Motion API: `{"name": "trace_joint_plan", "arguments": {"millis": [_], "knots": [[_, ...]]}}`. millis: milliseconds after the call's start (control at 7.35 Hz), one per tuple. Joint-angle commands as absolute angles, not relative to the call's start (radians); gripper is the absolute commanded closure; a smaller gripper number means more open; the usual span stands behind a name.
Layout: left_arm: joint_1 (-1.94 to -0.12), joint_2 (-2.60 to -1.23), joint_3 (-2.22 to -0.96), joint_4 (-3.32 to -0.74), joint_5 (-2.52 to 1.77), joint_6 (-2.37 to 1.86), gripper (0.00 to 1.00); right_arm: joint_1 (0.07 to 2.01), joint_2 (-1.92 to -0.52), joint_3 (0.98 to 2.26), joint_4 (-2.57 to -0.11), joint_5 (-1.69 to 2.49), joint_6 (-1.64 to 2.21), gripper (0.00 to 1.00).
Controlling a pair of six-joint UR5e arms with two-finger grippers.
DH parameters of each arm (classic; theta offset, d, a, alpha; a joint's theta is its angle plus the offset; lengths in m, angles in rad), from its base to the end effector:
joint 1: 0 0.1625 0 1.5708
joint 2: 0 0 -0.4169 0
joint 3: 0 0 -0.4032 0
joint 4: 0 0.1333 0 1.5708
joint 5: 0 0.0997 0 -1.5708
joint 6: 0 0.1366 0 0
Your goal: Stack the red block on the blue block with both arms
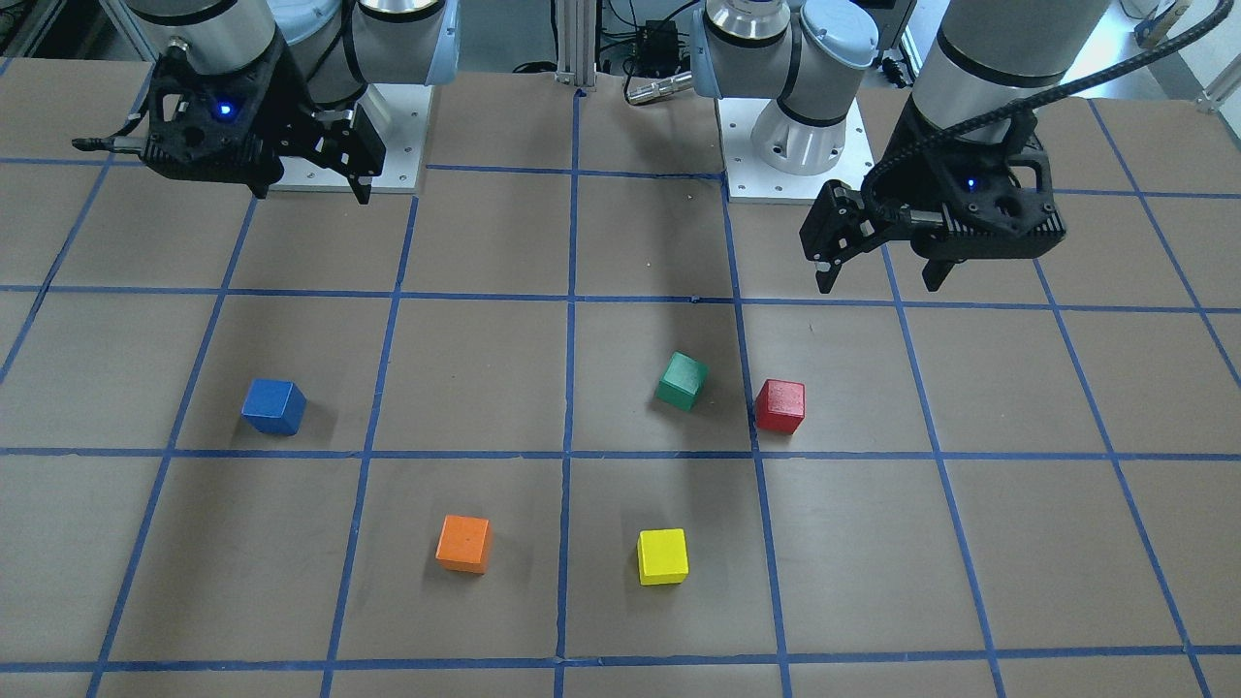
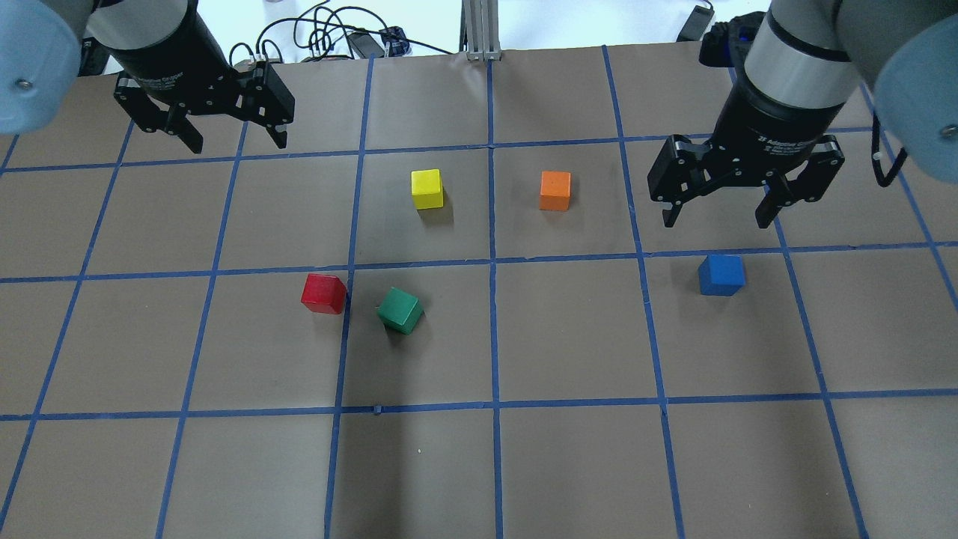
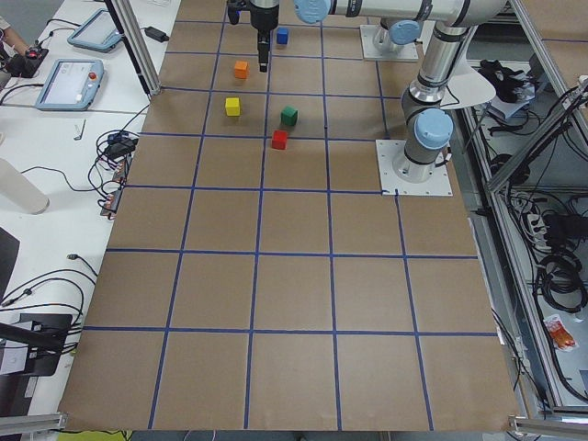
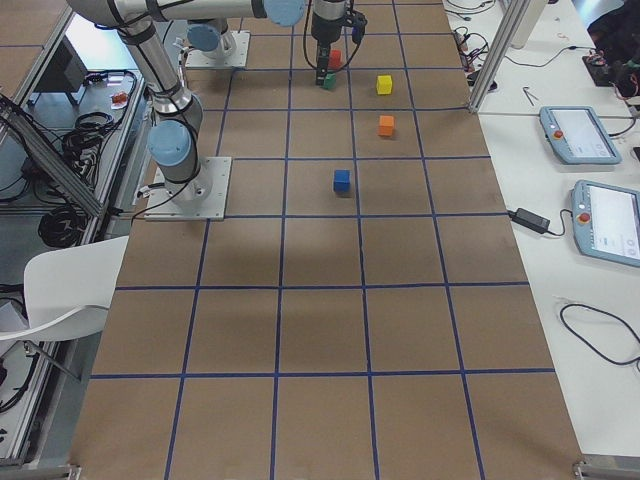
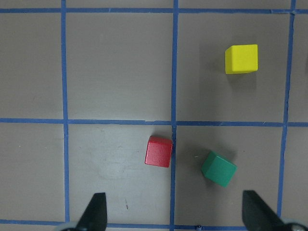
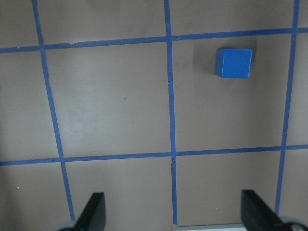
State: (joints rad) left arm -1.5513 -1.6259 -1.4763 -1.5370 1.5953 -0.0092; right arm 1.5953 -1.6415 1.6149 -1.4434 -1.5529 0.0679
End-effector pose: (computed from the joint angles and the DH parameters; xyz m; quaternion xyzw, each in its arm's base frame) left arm -0.1195 -0.5377 0.4657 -0.0148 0.9991 -0.0365 0.0124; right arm 0.1470 -0.4556 0.4432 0.0221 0.9984 0.0507 0.0066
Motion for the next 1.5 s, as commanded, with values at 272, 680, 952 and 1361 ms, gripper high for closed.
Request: {"name": "trace_joint_plan", "arguments": {"millis": [272,680,952,1361], "knots": [[-1.552,-1.624,-1.479,-1.537,1.595,-0.009,0.0,1.591,-1.643,1.612,-1.45,-1.56,0.066,0.0],[-1.552,-1.624,-1.482,-1.537,1.595,-0.009,0.0,1.589,-1.649,1.612,-1.448,-1.565,0.069,0.0],[-1.552,-1.626,-1.477,-1.537,1.595,-0.009,0.0,1.589,-1.651,1.612,-1.448,-1.565,0.068,0.0],[-1.552,-1.626,-1.479,-1.537,1.595,-0.009,0.0,1.589,-1.651,1.614,-1.439,-1.565,0.069,0.0]]}}
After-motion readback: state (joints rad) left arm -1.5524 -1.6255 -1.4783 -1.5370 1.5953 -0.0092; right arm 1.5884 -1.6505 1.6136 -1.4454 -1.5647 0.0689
